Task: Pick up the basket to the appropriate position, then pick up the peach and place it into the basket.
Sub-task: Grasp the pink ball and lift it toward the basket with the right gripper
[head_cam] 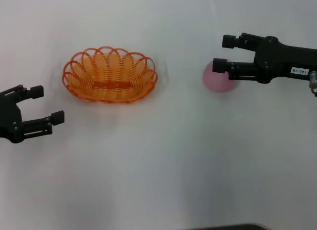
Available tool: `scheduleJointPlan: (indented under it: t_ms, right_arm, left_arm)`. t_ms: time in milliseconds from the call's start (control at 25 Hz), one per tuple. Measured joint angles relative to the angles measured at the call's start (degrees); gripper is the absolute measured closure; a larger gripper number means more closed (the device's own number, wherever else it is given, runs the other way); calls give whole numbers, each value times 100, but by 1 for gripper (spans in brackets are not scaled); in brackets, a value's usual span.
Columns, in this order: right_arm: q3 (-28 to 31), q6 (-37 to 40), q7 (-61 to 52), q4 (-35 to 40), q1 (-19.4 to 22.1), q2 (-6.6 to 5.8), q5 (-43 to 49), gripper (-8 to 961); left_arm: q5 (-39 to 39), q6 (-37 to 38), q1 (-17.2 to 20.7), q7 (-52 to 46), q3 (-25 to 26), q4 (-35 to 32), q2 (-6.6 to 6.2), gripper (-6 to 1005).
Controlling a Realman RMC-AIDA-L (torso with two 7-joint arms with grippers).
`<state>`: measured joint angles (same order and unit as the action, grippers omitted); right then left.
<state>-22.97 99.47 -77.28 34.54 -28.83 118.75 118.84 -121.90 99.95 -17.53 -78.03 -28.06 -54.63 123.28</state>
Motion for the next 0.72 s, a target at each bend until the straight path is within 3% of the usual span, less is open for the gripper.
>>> scheduleJointPlan:
  t_ms: [280,720]
  right_arm:
    - [-251,39,-474,293,-39,-75,7,36]
    - [-571,617,-1898,2029,-179,-150,-180,36]
  left_arm:
    - [0,-2,8,20,20,5,3,114]
    - [0,43,10,20,-28,48,23,114]
